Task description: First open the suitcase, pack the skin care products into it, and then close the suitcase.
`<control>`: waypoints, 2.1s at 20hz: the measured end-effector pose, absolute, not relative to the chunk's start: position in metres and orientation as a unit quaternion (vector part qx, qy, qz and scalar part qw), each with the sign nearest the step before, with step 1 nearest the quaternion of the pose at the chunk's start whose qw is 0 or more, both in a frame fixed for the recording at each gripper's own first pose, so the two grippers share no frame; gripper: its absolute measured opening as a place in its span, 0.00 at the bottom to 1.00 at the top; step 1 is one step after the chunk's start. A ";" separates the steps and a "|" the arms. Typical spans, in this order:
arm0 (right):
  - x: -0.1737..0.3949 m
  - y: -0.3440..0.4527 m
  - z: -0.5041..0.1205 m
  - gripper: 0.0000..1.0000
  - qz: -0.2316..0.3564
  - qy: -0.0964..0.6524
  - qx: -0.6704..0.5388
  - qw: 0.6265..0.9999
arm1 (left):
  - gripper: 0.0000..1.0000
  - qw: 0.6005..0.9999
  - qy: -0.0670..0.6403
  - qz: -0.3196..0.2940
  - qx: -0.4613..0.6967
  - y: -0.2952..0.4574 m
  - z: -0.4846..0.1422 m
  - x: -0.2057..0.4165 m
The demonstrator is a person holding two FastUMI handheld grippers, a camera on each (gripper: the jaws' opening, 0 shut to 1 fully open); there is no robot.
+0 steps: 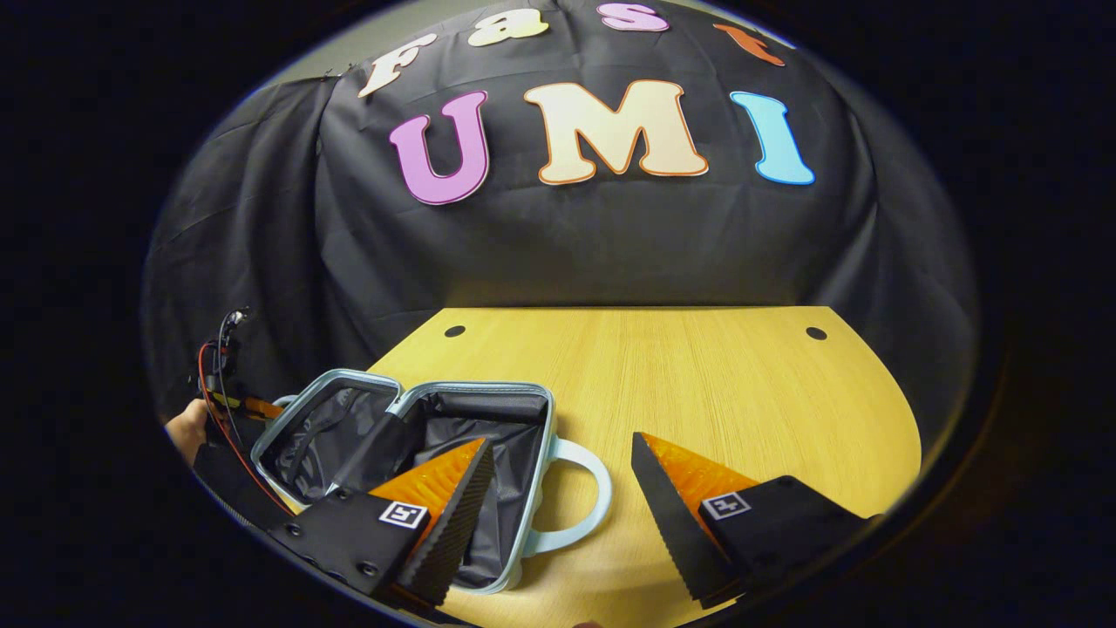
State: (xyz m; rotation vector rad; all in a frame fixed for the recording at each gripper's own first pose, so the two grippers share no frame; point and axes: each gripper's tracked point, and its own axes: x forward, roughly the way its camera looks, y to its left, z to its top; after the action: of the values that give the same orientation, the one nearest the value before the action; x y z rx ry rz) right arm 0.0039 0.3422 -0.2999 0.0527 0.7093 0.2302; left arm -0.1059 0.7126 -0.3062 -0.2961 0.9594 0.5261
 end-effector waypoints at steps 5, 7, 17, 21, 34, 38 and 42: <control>0.008 0.335 -0.290 0.98 0.130 0.325 0.031 0.936 | 0.03 0.872 0.408 0.241 -0.123 0.703 -0.238 -0.097; 0.007 0.331 -0.286 0.98 0.139 0.316 0.039 0.938 | 0.03 0.883 0.390 0.239 -0.108 0.690 -0.214 -0.089; 0.008 0.287 -0.271 0.98 0.169 0.308 0.056 0.934 | 0.02 0.920 0.324 0.212 -0.058 0.597 -0.113 -0.057; 0.011 0.273 -0.267 0.98 0.173 0.304 0.066 0.935 | 0.02 0.924 0.325 0.197 -0.031 0.565 -0.094 -0.042; 0.014 0.217 -0.261 0.98 0.165 0.301 0.085 0.935 | 0.02 0.951 0.297 0.075 -0.037 0.408 -0.072 0.012; 0.015 0.199 -0.259 0.98 0.164 0.301 0.083 0.936 | 0.02 0.952 0.297 0.052 -0.056 0.375 -0.080 0.019; 0.015 0.184 -0.258 0.98 0.160 0.300 0.084 0.937 | 0.02 0.951 0.300 0.029 -0.073 0.341 -0.088 0.024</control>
State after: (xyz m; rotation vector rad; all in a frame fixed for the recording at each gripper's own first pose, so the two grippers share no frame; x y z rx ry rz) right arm 0.0153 0.1839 -0.2578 0.1714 0.6140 0.3270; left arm 0.0239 0.3413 -0.0884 -0.1485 0.6093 0.0589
